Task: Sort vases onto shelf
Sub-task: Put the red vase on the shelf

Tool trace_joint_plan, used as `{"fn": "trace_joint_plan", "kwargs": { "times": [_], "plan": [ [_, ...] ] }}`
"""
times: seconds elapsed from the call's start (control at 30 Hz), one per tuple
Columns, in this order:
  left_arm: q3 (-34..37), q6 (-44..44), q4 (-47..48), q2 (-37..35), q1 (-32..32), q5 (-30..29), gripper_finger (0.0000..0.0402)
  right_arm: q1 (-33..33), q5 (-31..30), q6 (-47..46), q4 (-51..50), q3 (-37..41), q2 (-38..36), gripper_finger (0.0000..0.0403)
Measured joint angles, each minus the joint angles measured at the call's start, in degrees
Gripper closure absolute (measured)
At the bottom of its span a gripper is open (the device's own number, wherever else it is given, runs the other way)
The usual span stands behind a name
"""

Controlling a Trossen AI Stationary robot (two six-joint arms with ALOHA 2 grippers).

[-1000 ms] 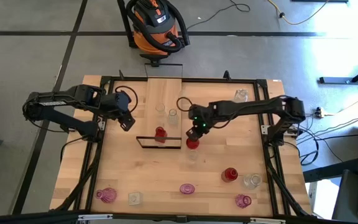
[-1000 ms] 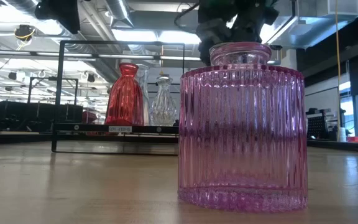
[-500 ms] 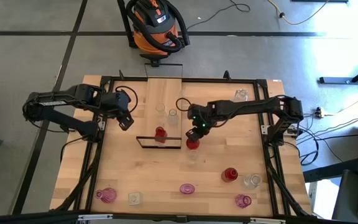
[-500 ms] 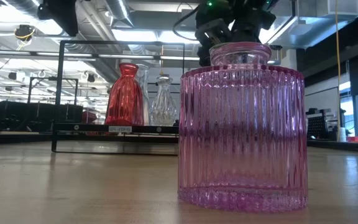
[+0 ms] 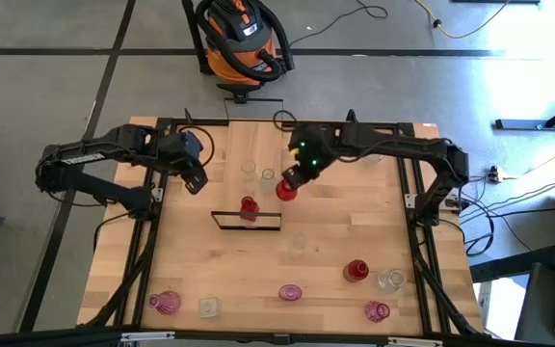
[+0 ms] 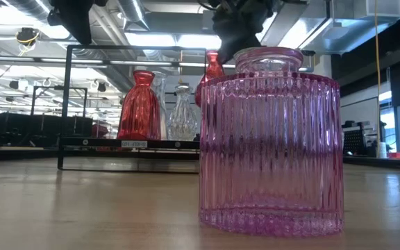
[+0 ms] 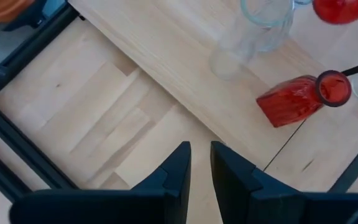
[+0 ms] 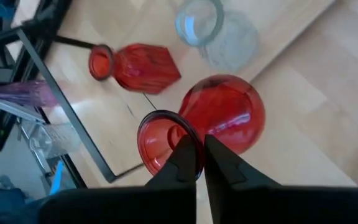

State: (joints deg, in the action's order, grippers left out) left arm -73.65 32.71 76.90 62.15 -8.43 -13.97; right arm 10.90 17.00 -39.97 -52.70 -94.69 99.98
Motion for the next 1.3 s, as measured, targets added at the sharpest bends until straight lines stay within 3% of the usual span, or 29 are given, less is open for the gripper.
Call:
{"fn": "trace_joint_plan", "kwargs": {
  "times": [0.57,0.87,1.3],
  "plan": [
    [0.0,-2.32,-0.63,0.04,-1.94,2.25,0.0346,-1.93,6.74,5.57,-6.26,-16.29,16.65,0.0403],
    [0.0,-1.95,-0.6,0.04,-1.94,2.29,0.0346,-1.89,10.36,6.23,-5.86,-16.55,18.96,0.0403],
    [0.0,-1.9,-0.59,0.04,-1.92,2.09,0.0347,-1.89,10.68,6.75,-3.92,-16.55,20.58,0.0401]
  ]
}}
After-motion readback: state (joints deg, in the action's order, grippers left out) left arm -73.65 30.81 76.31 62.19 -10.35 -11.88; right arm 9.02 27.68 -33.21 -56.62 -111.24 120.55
